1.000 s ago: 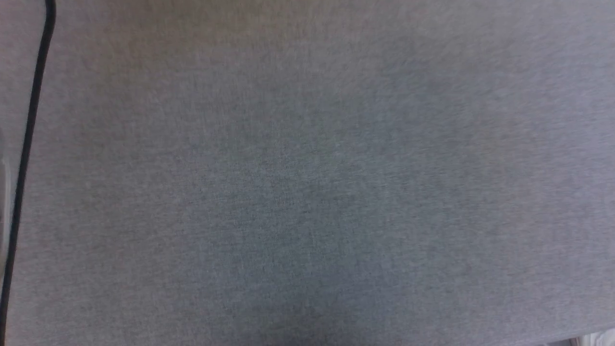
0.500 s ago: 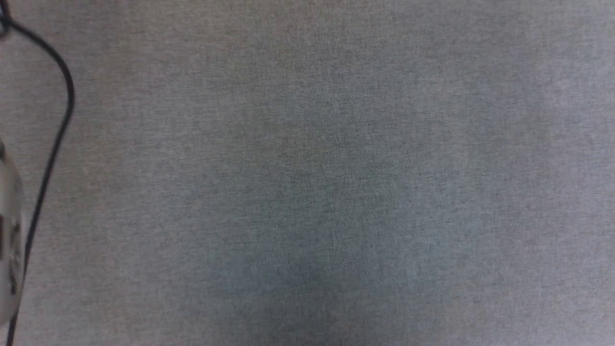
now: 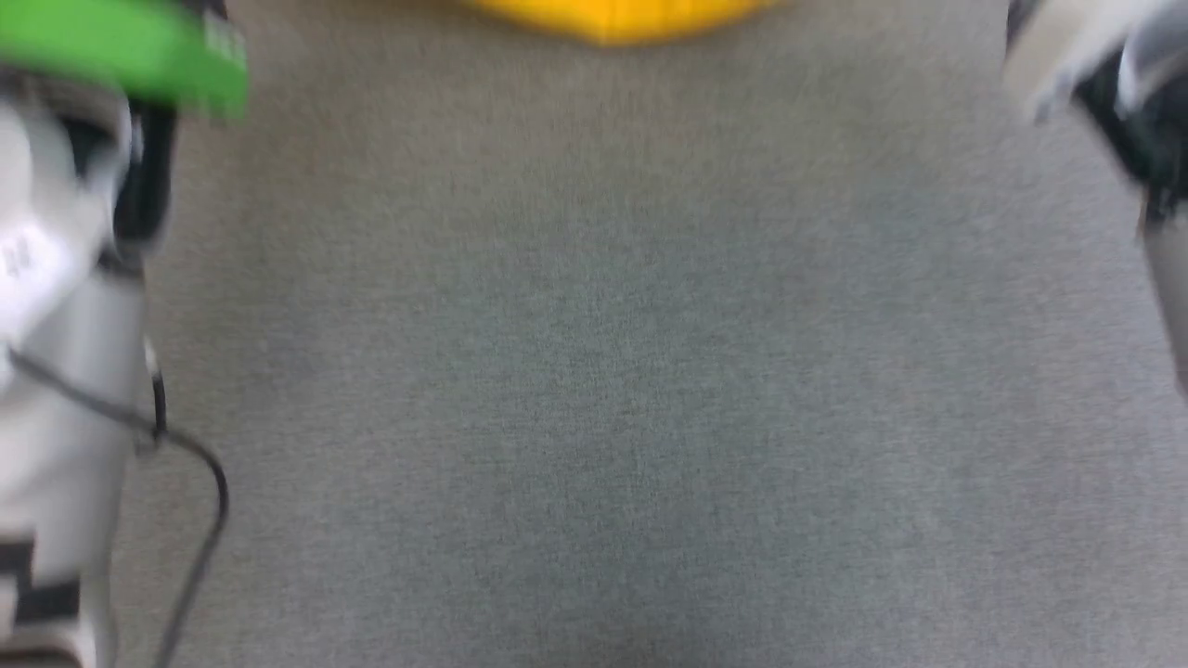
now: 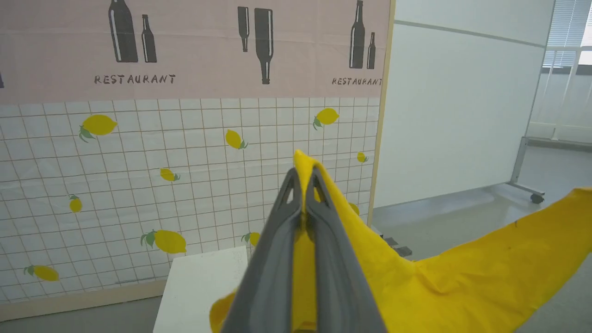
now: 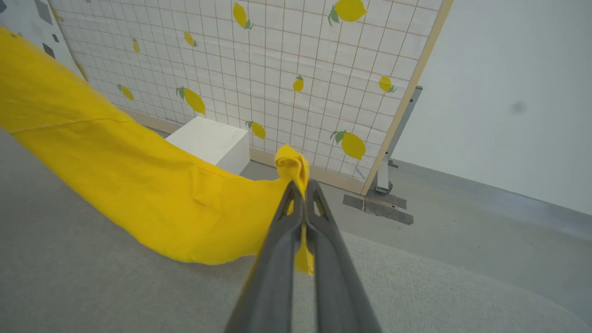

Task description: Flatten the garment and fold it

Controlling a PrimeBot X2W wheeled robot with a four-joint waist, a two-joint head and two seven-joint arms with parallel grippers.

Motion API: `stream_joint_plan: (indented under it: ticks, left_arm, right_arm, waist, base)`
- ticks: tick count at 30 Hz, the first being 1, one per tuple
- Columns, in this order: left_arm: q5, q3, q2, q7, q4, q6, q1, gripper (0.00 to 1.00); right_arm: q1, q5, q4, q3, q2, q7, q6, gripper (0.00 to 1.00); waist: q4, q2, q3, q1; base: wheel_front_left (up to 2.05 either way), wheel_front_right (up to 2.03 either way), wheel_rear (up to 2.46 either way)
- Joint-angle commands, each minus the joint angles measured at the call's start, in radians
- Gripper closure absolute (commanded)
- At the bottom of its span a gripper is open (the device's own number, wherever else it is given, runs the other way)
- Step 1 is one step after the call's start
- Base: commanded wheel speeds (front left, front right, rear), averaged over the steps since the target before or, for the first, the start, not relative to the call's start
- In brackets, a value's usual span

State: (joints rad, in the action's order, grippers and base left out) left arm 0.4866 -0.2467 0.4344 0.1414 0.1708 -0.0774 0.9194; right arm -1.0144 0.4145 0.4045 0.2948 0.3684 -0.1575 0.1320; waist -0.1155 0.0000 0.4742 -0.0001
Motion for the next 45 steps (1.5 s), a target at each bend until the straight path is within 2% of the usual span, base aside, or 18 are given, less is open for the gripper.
stream_joint_plan:
  ticks: [1, 9, 14, 18, 26, 33, 45]
  left_arm:
    - [0.023, 0.017, 0.013, -0.001, -0.038, 0.018, -0.069, 1.00]
    - [0.018, 0.019, 0.060, -0.018, -0.261, 0.102, -0.474, 1.00]
    - [0.033, -0.005, 0.074, -0.082, -0.385, 0.155, -0.711, 1.00]
    - [0.054, -0.017, 0.080, -0.109, -0.444, 0.181, -0.846, 1.00]
    - [0.093, -0.040, 0.076, -0.136, -0.474, 0.222, -1.056, 1.00]
    - [0.151, -0.069, 0.072, -0.168, -0.445, 0.224, -1.197, 1.00]
    - [0.232, -0.073, 0.117, -0.290, -0.437, 0.254, -1.337, 1.00]
  right_arm:
    - [0.056, 0.010, -0.042, -0.008, 0.009, -0.008, -0.001, 1.00]
    - [0.412, 0.028, -0.292, -0.130, -0.003, -0.071, -0.001, 1.00]
    - [0.633, 0.016, -0.442, -0.223, -0.057, -0.104, -0.001, 1.00]
    - [0.773, -0.008, -0.524, -0.272, -0.091, -0.115, -0.001, 1.00]
    - [0.995, -0.044, -0.598, -0.324, -0.142, -0.120, -0.001, 1.00]
    - [1.181, -0.066, -0.611, -0.384, -0.181, -0.136, -0.001, 1.00]
    - [1.438, -0.042, -0.625, -0.448, -0.242, -0.276, -0.001, 1.00]
  waist:
    - [0.005, 0.0000, -0.115, 0.0001]
    - [0.020, 0.0000, -0.259, 0.0001]
    - [0.025, 0.0000, -0.321, 0.0001]
    - [0.030, 0.0000, -0.349, 0.0001]
    - [0.035, 0.0000, -0.400, 0.0001]
    - [0.038, 0.0000, -0.434, 0.0001]
    - [0.029, 0.0000, -0.435, 0.0001]
  base:
    - [0.00, 0.00, 0.00]
    - [0.00, 0.00, 0.00]
    - [0.00, 0.00, 0.00]
    - [0.00, 0.00, 0.00]
    - [0.00, 0.00, 0.00]
    - [0.00, 0.00, 0.00]
    - [0.00, 0.00, 0.00]
